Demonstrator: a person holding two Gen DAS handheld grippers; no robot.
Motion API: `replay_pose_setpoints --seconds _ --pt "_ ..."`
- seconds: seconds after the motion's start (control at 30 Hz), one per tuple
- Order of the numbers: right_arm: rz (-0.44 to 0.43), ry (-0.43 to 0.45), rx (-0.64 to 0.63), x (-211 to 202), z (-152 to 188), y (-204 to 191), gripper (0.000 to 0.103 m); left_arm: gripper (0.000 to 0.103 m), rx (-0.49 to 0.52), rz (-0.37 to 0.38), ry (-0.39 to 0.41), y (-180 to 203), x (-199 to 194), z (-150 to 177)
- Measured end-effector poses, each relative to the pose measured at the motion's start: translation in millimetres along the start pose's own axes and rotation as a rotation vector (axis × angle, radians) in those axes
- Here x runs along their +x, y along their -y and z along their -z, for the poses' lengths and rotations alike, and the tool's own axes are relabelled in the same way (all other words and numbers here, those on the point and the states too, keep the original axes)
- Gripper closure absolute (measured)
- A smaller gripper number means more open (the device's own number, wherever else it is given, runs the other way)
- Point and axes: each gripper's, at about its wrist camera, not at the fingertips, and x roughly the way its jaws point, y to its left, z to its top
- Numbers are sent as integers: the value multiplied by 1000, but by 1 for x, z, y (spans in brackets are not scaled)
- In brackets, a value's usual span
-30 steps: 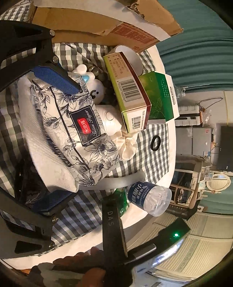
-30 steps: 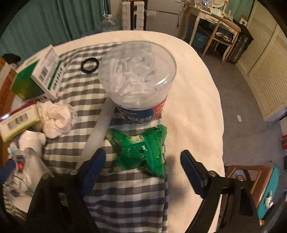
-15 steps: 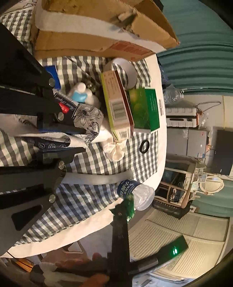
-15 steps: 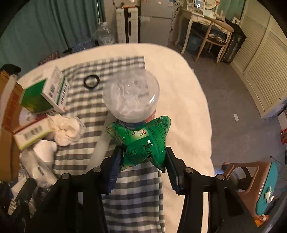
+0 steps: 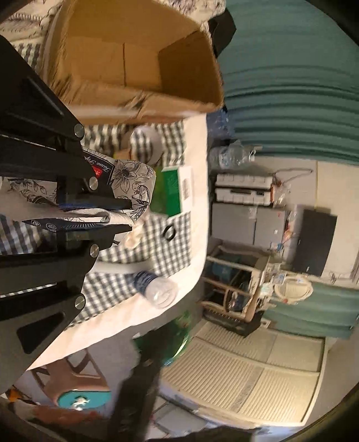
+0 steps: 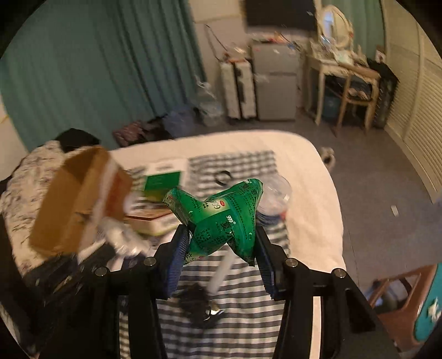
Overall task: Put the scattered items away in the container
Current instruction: 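Carry both items to the cardboard box and open both tools to drop them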
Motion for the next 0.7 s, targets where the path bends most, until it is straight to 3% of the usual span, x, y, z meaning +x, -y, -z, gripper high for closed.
replay_pose_setpoints --seconds 0.27,0.5,0.7 --pt "-78 21 -44 -11 -3 -34 56 95 -88 -44 80 -39 -50 -42" --pt "-159 50 -136 -17 -17 -106 56 95 -154 -72 168 -95 -96 -56" --pt "-202 30 -198 3 -18 -178 56 95 -243 -130 120 -154 -88 -47"
